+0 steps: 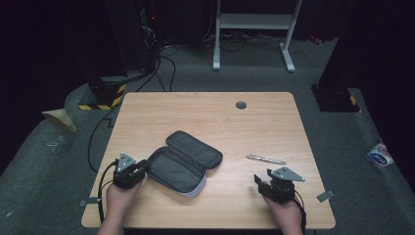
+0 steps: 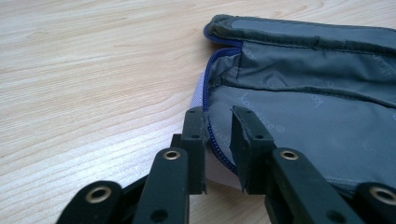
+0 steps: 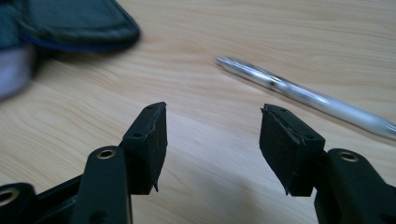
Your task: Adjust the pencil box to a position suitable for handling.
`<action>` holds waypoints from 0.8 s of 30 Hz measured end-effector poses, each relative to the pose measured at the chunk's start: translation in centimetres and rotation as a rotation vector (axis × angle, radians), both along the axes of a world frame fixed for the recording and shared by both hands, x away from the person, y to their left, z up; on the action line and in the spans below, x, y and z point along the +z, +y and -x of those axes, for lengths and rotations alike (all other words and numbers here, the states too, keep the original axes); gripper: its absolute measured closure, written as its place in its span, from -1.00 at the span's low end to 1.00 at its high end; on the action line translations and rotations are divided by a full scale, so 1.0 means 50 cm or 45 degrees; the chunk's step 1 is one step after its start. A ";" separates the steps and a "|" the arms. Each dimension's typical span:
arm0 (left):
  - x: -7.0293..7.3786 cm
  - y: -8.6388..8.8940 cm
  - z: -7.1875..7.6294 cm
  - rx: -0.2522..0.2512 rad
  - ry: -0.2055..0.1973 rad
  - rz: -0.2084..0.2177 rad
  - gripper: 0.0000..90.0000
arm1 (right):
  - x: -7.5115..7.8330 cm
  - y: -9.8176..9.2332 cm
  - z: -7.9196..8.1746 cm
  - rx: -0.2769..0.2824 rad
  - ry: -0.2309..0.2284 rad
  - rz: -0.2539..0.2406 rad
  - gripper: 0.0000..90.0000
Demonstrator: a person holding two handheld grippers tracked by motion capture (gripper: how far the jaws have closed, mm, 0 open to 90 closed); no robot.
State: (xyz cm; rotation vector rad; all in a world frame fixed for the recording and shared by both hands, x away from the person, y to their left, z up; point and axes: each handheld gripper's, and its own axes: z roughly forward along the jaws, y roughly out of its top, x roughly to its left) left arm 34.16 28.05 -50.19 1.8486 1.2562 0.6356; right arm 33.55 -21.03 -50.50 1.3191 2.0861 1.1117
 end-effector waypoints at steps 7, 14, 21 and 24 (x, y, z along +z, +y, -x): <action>-0.002 -0.016 0.007 -0.041 0.005 -0.013 0.72 | 0.023 0.099 -0.025 0.125 -0.061 -0.013 -0.05; 0.003 -0.047 0.020 -0.133 -0.010 -0.049 0.72 | 0.002 0.140 0.003 0.272 -0.037 0.016 0.02; 0.009 -0.092 0.032 -0.287 -0.013 -0.035 0.70 | -0.015 0.148 0.013 0.303 0.008 0.053 0.09; 0.012 -0.111 0.033 -0.340 -0.017 -0.044 0.69 | -0.018 0.146 0.012 0.287 0.015 0.071 0.10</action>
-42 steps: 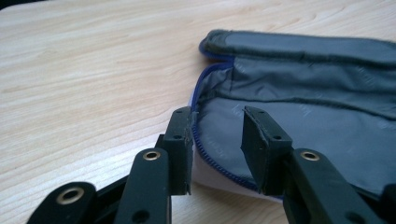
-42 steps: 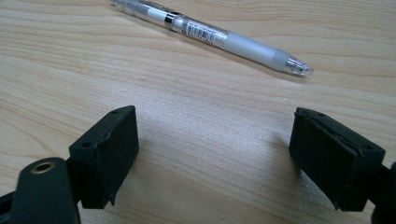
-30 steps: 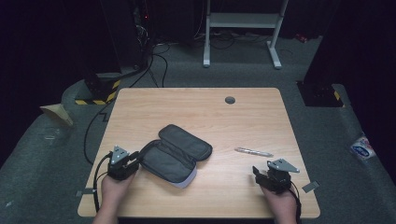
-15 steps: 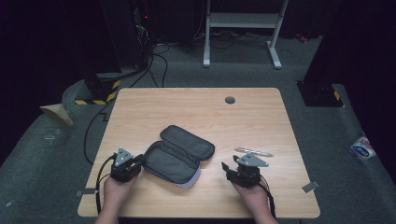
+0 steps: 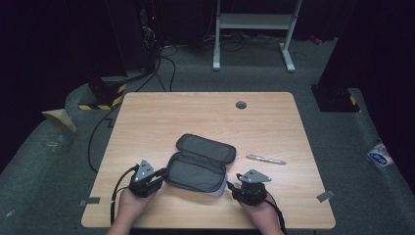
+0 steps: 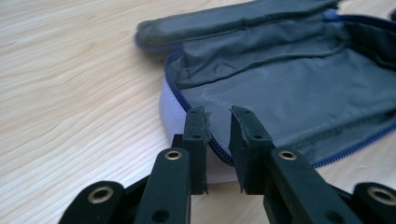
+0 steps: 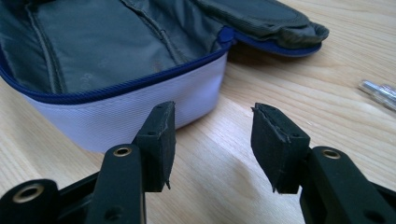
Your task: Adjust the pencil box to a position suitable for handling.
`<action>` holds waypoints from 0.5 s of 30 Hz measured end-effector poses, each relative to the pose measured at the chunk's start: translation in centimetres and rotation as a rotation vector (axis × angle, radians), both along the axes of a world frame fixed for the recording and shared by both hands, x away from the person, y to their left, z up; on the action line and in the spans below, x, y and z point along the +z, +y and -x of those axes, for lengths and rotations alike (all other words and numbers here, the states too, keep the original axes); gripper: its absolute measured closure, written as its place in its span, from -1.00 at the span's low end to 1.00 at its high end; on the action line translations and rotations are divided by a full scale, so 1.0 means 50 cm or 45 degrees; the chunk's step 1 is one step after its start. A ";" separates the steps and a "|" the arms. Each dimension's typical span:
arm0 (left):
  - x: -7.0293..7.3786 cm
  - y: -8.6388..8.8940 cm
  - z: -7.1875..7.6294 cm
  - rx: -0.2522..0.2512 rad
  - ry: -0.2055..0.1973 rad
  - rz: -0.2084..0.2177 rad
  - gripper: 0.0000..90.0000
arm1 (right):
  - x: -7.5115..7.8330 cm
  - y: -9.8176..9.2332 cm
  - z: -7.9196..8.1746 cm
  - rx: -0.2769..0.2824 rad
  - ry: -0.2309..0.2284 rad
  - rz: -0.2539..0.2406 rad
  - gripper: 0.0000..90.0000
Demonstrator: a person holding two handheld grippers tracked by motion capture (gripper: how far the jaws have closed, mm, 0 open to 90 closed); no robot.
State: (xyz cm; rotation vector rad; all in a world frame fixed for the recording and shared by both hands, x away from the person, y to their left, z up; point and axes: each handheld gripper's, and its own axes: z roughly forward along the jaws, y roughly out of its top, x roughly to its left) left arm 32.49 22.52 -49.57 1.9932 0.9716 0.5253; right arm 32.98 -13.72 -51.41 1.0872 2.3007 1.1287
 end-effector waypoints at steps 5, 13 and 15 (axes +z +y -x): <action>0.005 -0.023 0.005 -0.081 -0.006 -0.018 0.66 | -0.003 -0.017 -0.001 -0.042 0.007 0.006 0.11; 0.015 0.013 0.003 0.016 -0.049 0.158 0.55 | -0.003 -0.040 -0.005 -0.093 0.020 0.000 0.15; 0.005 0.026 -0.002 0.093 -0.044 0.135 0.60 | -0.003 -0.042 -0.005 -0.096 0.025 -0.005 0.17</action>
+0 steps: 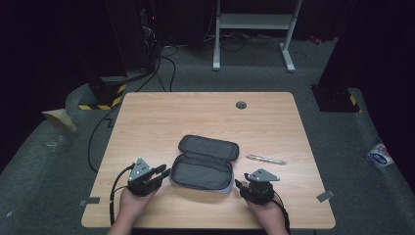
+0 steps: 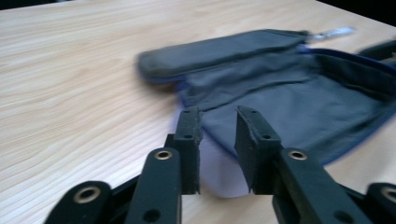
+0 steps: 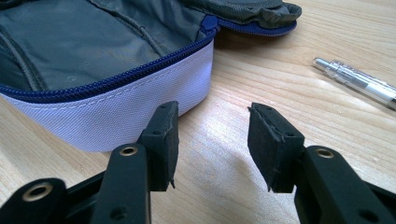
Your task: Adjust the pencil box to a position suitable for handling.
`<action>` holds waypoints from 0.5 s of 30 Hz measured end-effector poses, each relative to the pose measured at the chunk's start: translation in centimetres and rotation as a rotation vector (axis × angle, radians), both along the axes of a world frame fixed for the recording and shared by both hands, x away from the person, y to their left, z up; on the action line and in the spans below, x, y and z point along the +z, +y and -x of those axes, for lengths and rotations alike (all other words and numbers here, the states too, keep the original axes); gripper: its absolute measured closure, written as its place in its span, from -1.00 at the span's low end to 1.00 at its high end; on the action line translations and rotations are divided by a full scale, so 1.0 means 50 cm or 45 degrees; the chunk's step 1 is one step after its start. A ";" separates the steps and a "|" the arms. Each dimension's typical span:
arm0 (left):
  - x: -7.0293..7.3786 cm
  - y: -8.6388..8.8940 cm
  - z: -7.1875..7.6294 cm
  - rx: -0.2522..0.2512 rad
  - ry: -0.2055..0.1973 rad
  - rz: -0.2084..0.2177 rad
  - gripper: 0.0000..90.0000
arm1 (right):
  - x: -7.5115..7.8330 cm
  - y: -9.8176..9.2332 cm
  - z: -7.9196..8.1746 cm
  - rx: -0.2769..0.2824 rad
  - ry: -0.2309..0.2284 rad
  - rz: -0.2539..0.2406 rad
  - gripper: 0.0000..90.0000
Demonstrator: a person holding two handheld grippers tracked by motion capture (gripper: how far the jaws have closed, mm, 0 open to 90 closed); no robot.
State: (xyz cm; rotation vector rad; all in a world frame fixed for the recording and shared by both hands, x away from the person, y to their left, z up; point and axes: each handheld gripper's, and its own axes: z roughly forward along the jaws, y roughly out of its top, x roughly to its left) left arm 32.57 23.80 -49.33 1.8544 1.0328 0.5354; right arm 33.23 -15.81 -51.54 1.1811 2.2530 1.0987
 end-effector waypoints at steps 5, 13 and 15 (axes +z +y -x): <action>-0.030 0.011 -0.021 0.101 0.100 -0.044 0.63 | -0.002 0.007 0.001 0.010 0.009 0.005 0.19; -0.051 -0.015 -0.031 0.033 0.160 -0.116 0.65 | -0.006 0.017 0.000 0.025 0.022 0.024 0.23; -0.054 -0.024 -0.029 0.018 0.169 -0.130 0.66 | -0.006 0.017 0.000 0.021 0.026 0.023 0.23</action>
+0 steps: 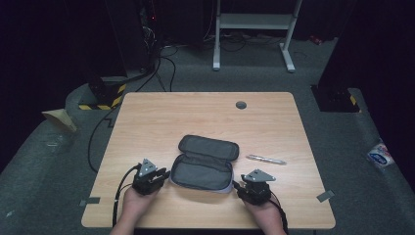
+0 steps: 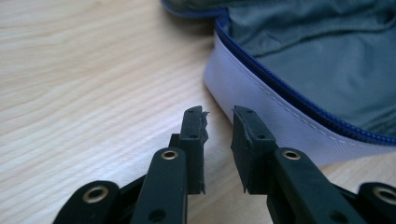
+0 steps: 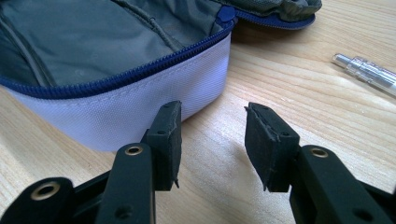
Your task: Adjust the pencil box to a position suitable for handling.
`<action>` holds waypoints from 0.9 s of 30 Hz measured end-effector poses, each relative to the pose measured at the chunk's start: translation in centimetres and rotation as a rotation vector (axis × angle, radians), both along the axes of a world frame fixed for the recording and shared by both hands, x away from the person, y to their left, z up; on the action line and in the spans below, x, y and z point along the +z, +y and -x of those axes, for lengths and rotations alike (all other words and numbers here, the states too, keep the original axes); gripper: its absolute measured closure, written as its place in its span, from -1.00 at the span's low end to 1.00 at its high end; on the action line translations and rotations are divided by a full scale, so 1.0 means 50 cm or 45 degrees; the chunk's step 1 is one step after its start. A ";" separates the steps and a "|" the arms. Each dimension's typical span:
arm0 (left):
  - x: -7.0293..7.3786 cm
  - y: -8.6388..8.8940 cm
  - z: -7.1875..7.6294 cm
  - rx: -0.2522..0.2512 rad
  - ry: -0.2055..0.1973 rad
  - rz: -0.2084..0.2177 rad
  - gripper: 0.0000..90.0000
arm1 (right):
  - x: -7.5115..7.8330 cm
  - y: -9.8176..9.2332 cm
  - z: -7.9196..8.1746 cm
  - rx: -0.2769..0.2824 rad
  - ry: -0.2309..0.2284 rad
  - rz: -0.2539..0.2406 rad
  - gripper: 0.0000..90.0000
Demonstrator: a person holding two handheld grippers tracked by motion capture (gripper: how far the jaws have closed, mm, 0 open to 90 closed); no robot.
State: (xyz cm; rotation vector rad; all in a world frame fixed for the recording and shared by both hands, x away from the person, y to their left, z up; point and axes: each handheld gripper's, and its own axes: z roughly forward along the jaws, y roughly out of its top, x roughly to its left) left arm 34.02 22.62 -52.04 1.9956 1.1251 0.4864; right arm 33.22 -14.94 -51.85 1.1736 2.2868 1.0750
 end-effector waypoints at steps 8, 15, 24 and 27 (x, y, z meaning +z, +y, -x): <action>0.003 -0.019 0.008 -0.095 -0.002 0.004 0.67 | 0.001 -0.020 -0.015 -0.046 0.002 0.012 0.23; 0.000 -0.053 0.015 -0.158 0.007 -0.017 0.67 | 0.000 -0.050 -0.032 -0.114 0.017 0.016 0.23; 0.000 -0.059 0.015 -0.167 0.004 -0.025 0.66 | -0.002 -0.052 -0.044 -0.140 0.016 0.034 0.23; -0.001 -0.055 0.013 -0.154 0.008 -0.032 0.67 | -0.001 -0.045 -0.040 -0.122 0.009 0.042 0.23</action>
